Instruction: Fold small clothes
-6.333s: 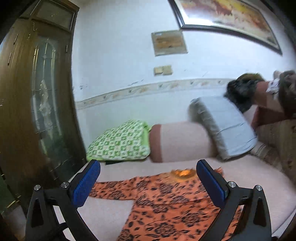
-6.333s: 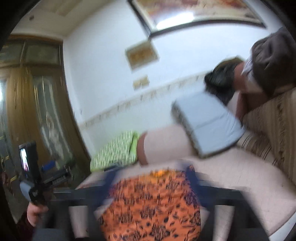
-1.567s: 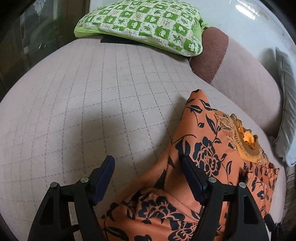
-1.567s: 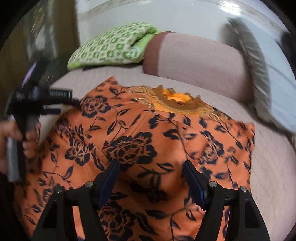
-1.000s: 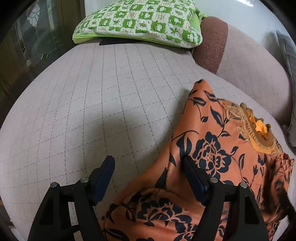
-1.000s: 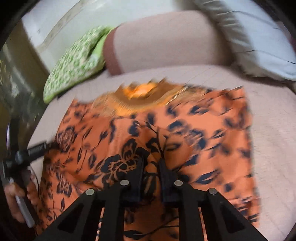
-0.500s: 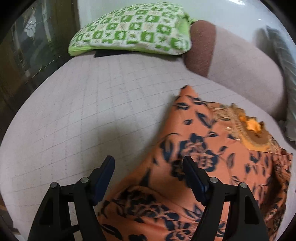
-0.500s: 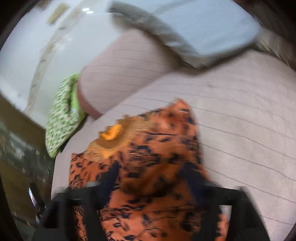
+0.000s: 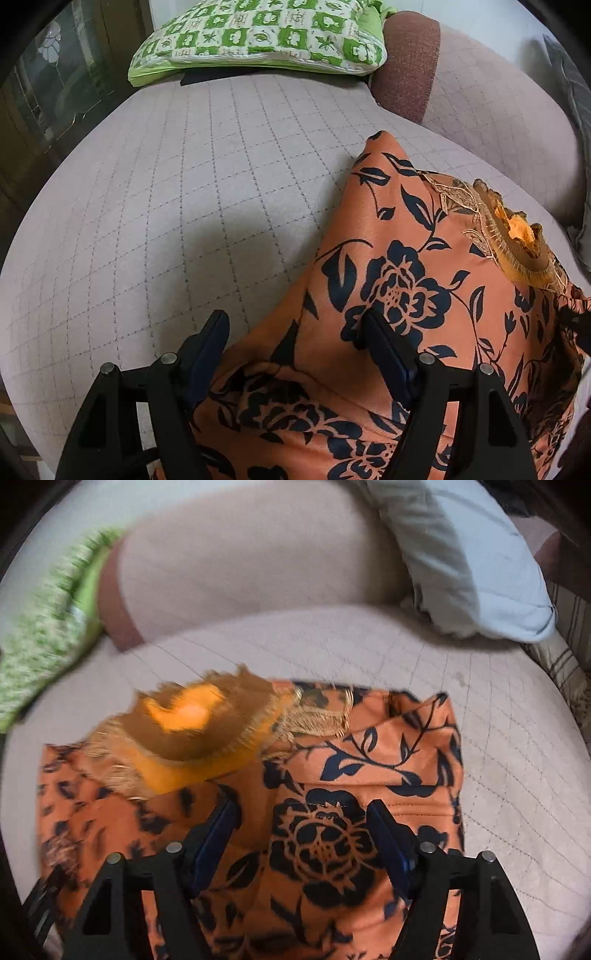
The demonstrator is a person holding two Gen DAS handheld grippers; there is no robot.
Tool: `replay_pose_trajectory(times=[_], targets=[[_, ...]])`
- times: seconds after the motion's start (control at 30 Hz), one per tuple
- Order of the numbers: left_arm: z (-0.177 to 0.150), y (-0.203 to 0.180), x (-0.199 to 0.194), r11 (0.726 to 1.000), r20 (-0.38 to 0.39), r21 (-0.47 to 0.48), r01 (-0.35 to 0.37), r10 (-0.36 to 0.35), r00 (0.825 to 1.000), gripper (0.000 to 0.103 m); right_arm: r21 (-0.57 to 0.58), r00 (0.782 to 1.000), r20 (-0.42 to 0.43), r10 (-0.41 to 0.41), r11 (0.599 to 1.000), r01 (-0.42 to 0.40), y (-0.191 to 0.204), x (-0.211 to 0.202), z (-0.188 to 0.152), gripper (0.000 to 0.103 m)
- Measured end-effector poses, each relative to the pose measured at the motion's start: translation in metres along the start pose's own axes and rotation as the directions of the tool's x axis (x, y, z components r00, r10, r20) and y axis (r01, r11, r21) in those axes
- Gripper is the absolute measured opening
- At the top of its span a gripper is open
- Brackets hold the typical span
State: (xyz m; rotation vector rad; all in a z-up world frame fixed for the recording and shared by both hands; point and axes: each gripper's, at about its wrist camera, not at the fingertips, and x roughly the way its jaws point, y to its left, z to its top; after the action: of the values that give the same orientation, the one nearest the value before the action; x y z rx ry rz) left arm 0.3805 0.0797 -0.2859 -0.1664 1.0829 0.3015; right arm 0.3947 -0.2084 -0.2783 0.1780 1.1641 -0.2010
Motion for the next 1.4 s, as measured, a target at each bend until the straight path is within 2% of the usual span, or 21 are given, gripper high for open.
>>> replay_pose_trajectory(times=[0.03,0.07,0.1,0.17,0.2,0.23,0.3,0.43,0.53,0.6,0.7,0.8,0.9,0.97,1.0,1.03,1.07,1.13,1.2,1.3,1.4], targets=[[0.002,0.001,0.001,1.0,-0.002,-0.001,0.003,-0.003,1.0,0.077,0.001,0.999,-0.03,-0.043,0.999,0.043,0.001,0.009,-0.001,0.071],[0.003,0.003,0.001,1.0,-0.007,-0.006,0.014,-0.014,1.0,0.077,0.002,0.996,-0.046,-0.071,0.997,0.071,0.0,0.015,-0.002,0.062],[0.004,0.003,0.001,1.0,-0.011,-0.012,0.023,-0.023,1.0,0.077,-0.001,0.994,-0.051,-0.095,0.995,0.095,-0.001,0.018,-0.004,0.06],[0.003,0.007,0.0,0.999,-0.013,-0.032,0.036,-0.037,0.999,0.077,-0.03,0.993,-0.034,-0.114,0.993,0.113,-0.005,0.013,-0.011,0.039],[0.003,0.01,0.0,0.998,-0.015,-0.043,0.039,-0.04,0.999,0.077,-0.05,0.99,-0.035,-0.134,0.99,0.133,-0.007,0.009,-0.013,0.021],[0.003,0.012,0.0,0.998,-0.018,-0.053,0.044,-0.045,0.999,0.077,-0.066,0.989,-0.037,-0.143,0.988,0.141,-0.012,0.005,-0.017,0.016],[0.003,0.017,-0.002,0.996,-0.022,-0.069,0.056,-0.057,0.998,0.077,-0.052,0.993,-0.045,-0.112,0.993,0.11,-0.03,-0.005,-0.025,0.013],[0.004,0.022,-0.009,0.993,-0.009,-0.095,0.068,-0.069,0.998,0.077,0.055,0.999,-0.045,0.008,0.998,-0.006,-0.087,-0.031,-0.05,0.013],[0.004,0.023,-0.011,0.991,-0.006,-0.108,0.079,-0.08,0.997,0.077,0.174,0.989,-0.052,0.136,0.977,-0.125,-0.13,-0.045,-0.071,0.012],[0.004,0.021,-0.011,0.992,-0.008,-0.1,0.078,-0.079,0.997,0.077,0.247,0.972,-0.063,0.226,0.947,-0.204,-0.15,-0.045,-0.082,0.012],[0.001,0.018,-0.01,0.993,-0.024,-0.091,0.073,-0.076,0.997,0.077,0.318,0.951,-0.092,0.295,0.914,-0.253,-0.164,-0.039,-0.096,0.013],[0.0,0.018,-0.009,0.992,-0.028,-0.096,0.076,-0.079,0.996,0.077,0.42,0.907,-0.122,0.403,0.849,-0.321,-0.182,-0.03,-0.11,0.017],[0.003,0.019,-0.007,0.993,-0.023,-0.098,0.07,-0.072,0.997,0.077,0.45,0.863,-0.108,0.493,0.799,-0.4,-0.194,-0.022,-0.124,0.027],[0.005,0.019,-0.006,0.993,-0.023,-0.098,0.066,-0.069,0.997,0.077,0.464,0.849,-0.066,0.525,0.769,-0.44,-0.206,-0.03,-0.133,0.037],[0.006,0.019,-0.005,0.993,-0.024,-0.099,0.066,-0.068,0.997,0.077,0.47,0.85,-0.044,0.526,0.761,-0.447,-0.212,-0.035,-0.133,0.04],[0.006,0.018,-0.005,0.993,-0.024,-0.101,0.066,-0.068,0.997,0.077,0.471,0.856,-0.018,0.516,0.76,-0.448,-0.219,-0.04,-0.132,0.057],[0.007,0.017,-0.005,0.993,-0.024,-0.101,0.067,-0.069,0.997,0.077,0.467,0.861,0.007,0.509,0.759,-0.453,-0.222,-0.045,-0.129,0.068],[0.007,0.013,-0.005,0.993,-0.02,-0.097,0.069,-0.071,0.997,0.077,0.455,0.871,0.071,0.485,0.762,-0.461,-0.222,-0.05,-0.117,0.069],[0.006,0.012,-0.008,0.993,-0.016,-0.092,0.068,-0.07,0.997,0.077,0.442,0.879,0.085,0.469,0.773,-0.455,-0.218,-0.045,-0.102,0.069],[0.005,0.01,-0.007,0.994,-0.017,-0.084,0.066,-0.068,0.998,0.077,0.444,0.914,0.075,0.399,0.807,-0.389,-0.215,-0.029,-0.089,0.068],[0.005,0.012,-0.006,0.994,-0.023,-0.091,0.068,-0.07,0.997,0.077,0.443,0.908,0.061,0.414,0.804,-0.396,-0.208,-0.009,-0.083,0.049]])
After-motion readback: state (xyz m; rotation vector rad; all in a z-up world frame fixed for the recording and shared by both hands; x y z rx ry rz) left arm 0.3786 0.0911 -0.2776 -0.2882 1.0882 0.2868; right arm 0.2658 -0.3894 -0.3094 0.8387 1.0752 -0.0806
